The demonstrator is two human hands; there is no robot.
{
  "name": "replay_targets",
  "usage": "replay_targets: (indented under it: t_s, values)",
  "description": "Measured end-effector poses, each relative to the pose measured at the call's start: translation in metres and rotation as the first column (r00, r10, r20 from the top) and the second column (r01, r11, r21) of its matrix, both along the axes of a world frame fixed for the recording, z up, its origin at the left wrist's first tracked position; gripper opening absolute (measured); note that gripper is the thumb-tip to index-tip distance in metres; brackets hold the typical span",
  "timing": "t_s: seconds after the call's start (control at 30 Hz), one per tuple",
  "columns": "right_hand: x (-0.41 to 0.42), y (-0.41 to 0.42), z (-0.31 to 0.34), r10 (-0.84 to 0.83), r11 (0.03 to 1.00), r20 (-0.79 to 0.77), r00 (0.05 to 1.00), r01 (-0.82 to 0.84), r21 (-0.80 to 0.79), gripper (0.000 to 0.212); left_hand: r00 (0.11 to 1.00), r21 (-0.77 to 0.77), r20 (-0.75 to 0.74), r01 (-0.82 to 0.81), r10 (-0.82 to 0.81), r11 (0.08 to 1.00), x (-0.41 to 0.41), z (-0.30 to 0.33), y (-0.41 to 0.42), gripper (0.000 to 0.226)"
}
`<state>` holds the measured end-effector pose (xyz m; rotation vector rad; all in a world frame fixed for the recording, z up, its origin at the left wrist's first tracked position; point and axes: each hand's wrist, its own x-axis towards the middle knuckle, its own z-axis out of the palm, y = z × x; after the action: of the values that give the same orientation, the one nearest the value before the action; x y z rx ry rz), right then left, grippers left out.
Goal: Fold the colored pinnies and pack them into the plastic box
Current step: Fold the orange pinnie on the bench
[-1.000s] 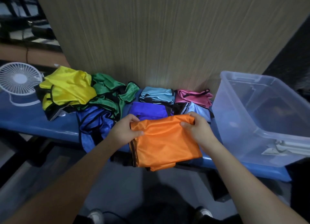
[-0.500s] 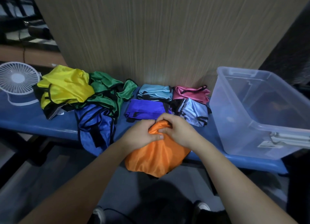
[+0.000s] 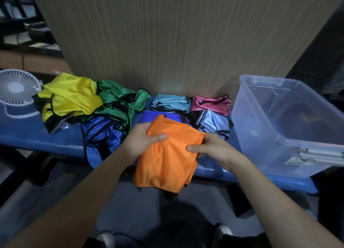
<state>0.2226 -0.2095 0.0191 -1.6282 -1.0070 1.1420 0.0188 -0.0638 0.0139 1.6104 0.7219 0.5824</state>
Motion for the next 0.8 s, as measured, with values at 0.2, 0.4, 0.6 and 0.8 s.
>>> replay_targets:
  t_s: [0.2, 0.4, 0.6, 0.8]
  values:
    - [-0.001, 0.003, 0.002, 0.003, 0.999, -0.144, 0.99, -0.008, -0.035, 0.066, 0.989, -0.1, 0.117, -0.081, 0.093, 0.992, 0.012, 0.006, 0.0, 0.024]
    - [0.004, 0.01, 0.002, -0.136, 0.99, -0.1, 0.986, 0.133, -0.041, 0.051, 0.981, -0.121, 0.16, -0.088, 0.107, 0.989, 0.029, 0.005, 0.006, 0.03]
    - [0.007, 0.017, 0.004, -0.299, 0.954, -0.111, 0.948, 0.301, -0.002, 0.038, 0.992, -0.034, 0.096, -0.079, 0.082, 0.996, 0.042, -0.003, 0.022, 0.025]
    - [0.016, 0.021, 0.001, -0.315, 0.948, -0.098, 0.944, 0.318, 0.017, 0.034, 0.992, -0.046, -0.05, 0.114, -0.116, 0.992, 0.034, -0.002, 0.041, 0.046]
